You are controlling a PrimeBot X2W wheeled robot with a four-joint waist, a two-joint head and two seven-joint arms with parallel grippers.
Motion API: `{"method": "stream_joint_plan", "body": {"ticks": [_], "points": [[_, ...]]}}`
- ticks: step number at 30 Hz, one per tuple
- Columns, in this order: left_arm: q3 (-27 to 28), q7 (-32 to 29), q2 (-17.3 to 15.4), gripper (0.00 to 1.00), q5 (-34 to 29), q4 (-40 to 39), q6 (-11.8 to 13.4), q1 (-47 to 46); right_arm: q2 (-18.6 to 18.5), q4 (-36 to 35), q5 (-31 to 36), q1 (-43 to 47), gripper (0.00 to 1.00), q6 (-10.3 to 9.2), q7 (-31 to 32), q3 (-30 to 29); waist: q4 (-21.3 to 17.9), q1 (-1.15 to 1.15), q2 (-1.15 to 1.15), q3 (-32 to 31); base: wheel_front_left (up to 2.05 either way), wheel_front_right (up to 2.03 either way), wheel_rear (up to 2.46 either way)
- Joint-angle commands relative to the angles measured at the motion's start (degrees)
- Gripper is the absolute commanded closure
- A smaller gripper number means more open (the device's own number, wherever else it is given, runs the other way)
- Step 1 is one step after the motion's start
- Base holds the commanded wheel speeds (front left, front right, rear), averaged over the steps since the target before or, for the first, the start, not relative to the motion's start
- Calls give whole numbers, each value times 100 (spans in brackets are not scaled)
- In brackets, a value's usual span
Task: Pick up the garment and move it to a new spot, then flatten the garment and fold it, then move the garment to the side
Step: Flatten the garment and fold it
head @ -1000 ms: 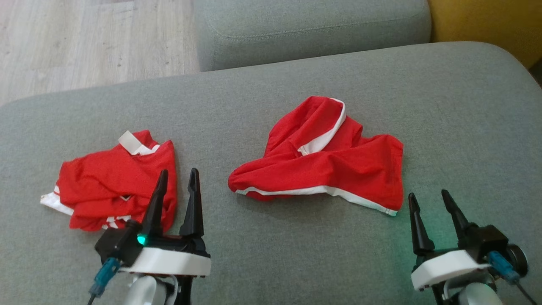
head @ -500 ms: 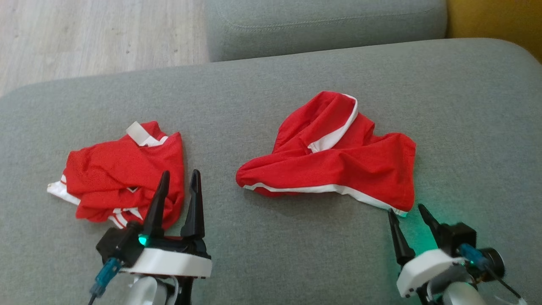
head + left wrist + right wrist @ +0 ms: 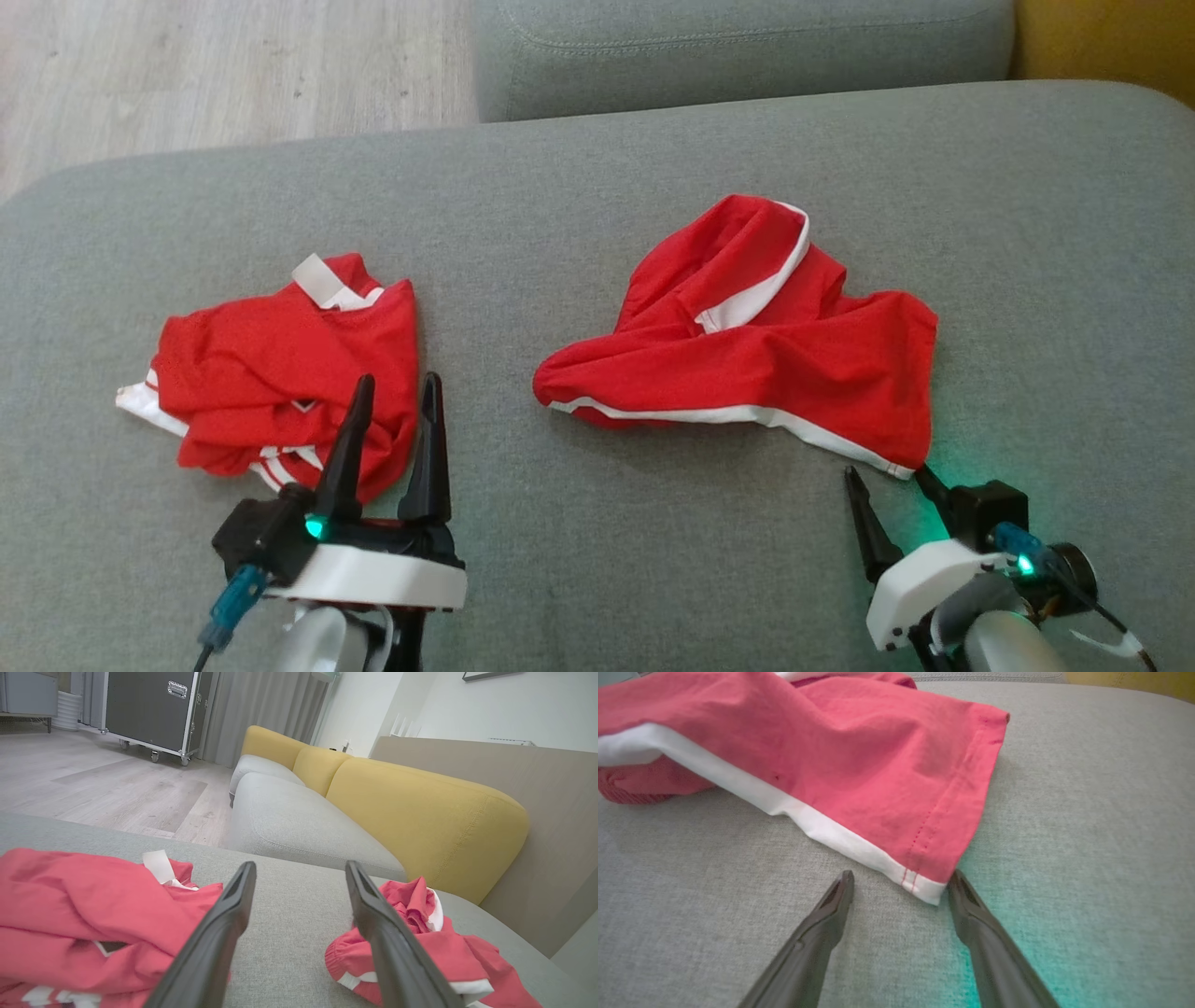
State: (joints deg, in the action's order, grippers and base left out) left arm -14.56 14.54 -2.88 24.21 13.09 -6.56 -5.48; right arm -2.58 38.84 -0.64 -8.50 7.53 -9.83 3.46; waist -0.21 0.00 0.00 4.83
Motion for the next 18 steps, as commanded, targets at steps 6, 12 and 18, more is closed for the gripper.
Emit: {"method": "stream_joint_plan", "body": {"ticks": [6,12,18], "points": [[203,46,1,0,-42,-179,5,-260,-30,-17,-15,-325,0,-4,-170,216,6,0,0,60,0,0,0],[212,46,1,0,-78,-150,5,-277,-30,61,-63,-423,100,-4,-246,172,-6,0,0,102,0,0,0],[-147,43,-96,0,-349,189,-35,-306,-30,-26,-67,-529,100,-4,-321,-92,-71,0,0,126,0,0,0]]}}
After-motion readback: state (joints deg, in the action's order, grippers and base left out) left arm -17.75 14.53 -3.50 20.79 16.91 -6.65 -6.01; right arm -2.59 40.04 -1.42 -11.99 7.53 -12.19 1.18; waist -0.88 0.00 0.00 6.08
